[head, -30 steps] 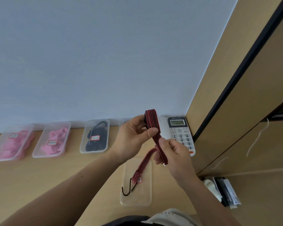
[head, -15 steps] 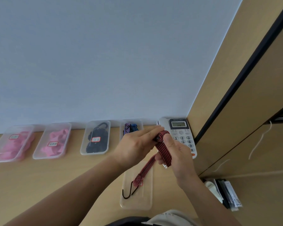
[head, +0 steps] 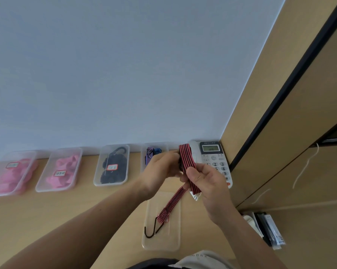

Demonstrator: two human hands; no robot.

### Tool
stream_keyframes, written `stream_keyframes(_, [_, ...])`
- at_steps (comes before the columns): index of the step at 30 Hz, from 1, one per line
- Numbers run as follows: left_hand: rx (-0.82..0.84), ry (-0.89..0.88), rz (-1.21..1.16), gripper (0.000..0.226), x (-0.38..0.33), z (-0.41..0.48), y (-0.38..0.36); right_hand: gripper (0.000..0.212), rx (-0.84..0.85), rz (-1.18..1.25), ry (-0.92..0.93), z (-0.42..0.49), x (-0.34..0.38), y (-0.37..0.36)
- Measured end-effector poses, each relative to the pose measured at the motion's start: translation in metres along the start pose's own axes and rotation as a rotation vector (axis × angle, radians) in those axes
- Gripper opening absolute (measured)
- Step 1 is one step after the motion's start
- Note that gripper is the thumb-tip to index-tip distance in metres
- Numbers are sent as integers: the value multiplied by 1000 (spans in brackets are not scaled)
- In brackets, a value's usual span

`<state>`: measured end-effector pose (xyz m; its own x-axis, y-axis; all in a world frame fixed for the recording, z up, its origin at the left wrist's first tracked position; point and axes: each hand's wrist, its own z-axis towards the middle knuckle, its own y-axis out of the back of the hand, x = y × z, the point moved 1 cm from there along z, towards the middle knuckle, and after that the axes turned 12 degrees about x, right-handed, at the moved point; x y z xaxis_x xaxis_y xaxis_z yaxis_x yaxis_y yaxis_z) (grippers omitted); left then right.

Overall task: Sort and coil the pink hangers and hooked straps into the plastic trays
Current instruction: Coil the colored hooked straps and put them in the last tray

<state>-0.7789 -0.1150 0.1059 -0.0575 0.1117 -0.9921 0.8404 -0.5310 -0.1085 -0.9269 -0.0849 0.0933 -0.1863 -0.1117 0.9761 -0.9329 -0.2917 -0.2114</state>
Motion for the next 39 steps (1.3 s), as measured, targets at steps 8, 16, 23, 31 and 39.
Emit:
stream_keyframes(8, [-105, -70, -30, 31, -10, 0, 6, 41, -59, -147, -13, 0, -8, -1])
stream_keyframes(16, [-172, -191, 349, 43, -7, -6, 9, 58, -105, -186, -31, -1, -3, 0])
stream_keyframes(23, [-191, -313, 862, 44, 8, -9, 6, 73, -117, -77, -34, 0, 3, -4])
stream_keyframes(31, [-229, -623, 1284, 42, 13, -4, 8, 55, -83, -43, -69, -1, 3, -2])
stream_keyframes(39, [-171, 24, 158, 52, 11, 3, 7, 61, -71, -20, -15, 0, 4, 1])
